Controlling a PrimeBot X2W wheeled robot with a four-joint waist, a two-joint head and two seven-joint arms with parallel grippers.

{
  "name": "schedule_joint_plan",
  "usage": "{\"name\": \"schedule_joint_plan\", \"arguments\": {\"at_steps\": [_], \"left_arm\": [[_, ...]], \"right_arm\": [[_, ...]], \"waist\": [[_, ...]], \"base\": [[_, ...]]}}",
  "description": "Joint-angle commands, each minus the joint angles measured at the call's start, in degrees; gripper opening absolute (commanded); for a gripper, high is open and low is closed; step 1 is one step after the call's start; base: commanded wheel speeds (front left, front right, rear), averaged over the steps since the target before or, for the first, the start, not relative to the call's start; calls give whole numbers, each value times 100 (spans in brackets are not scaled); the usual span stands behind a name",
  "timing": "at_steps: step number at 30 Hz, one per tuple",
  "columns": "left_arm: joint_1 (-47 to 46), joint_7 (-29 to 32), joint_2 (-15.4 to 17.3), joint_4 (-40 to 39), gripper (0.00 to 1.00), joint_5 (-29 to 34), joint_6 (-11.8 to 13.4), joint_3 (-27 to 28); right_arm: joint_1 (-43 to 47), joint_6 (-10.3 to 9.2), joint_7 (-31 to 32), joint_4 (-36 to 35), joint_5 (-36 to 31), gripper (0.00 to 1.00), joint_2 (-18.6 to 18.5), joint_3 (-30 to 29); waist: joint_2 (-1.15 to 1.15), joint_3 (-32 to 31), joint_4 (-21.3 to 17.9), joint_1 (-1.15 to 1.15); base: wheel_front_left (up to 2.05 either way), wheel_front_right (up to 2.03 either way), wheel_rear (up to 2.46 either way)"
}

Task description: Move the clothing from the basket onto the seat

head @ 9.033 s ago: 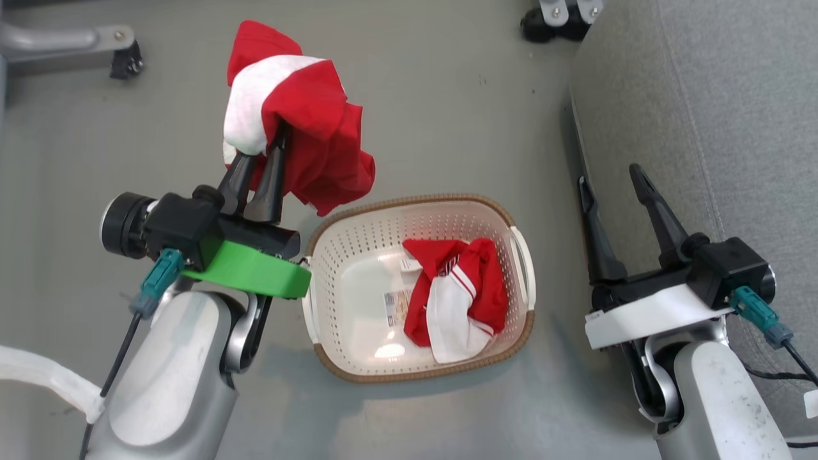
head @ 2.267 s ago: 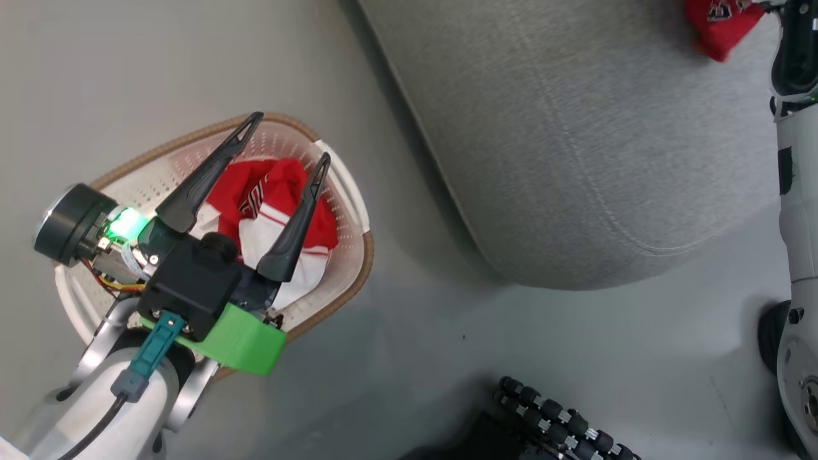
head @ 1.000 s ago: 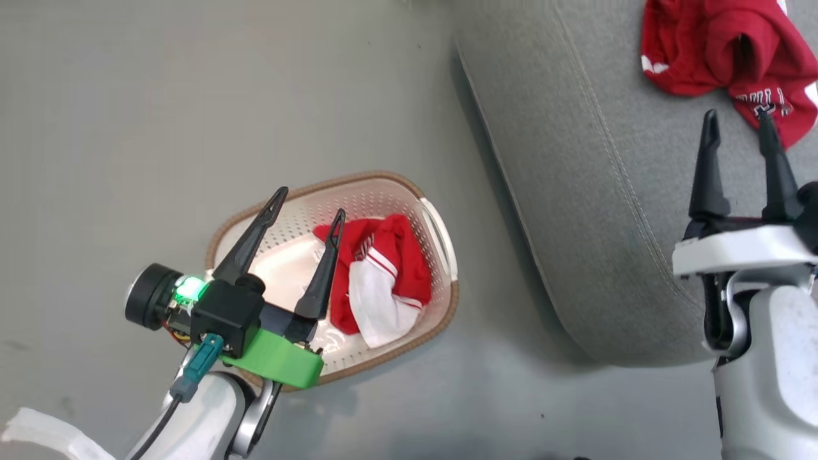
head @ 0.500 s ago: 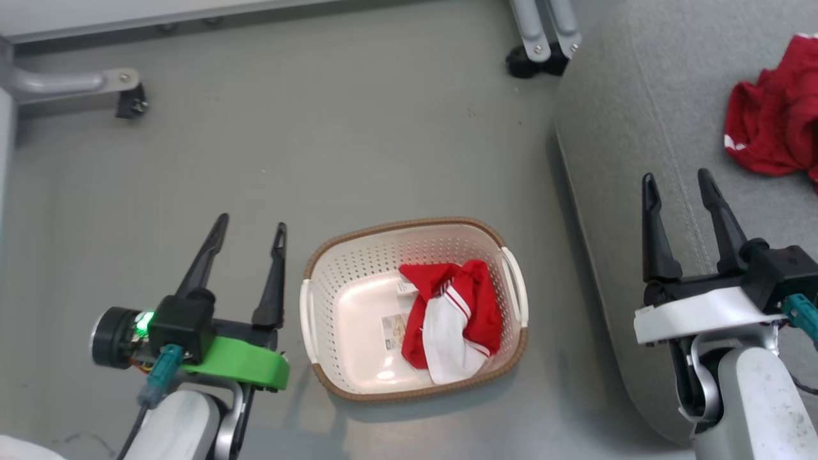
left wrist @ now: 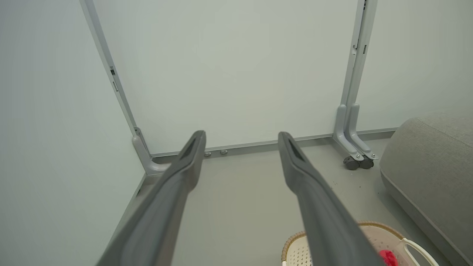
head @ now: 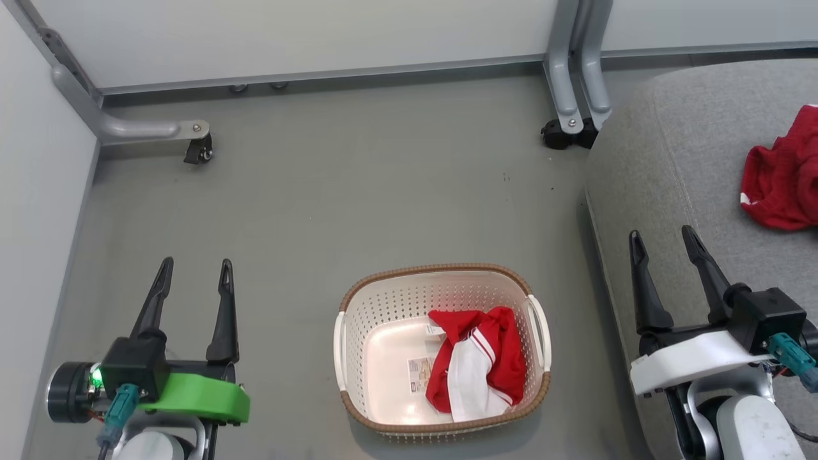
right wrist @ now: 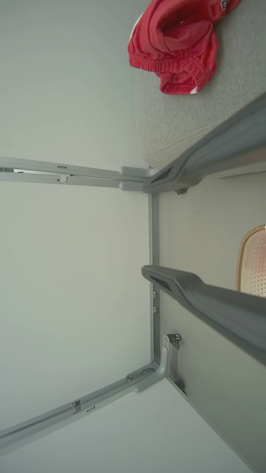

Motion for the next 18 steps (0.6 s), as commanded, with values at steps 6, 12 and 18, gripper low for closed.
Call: {"name": "schedule_joint_plan", "arguments": {"at_steps": [6,12,18], "left_arm": [[408,-16,-95,116,100,133,-102,51],[652,-16,-211,231,100,144,-156,39],[753,-17,-255,321,100,204,-190,96]], "right_arm": [[348,-2,135,-46,38,100,-4,30],[633,-2,237,-108,69,100,-4,79],[808,-2,307,-200,76,100,-3,120]], "waist": [[0,-380,-44,0],[0,-602,-51,0],[0,-680,-44,0]], "base": [[0,0,0],[0,0,0],[0,0,0]]}}
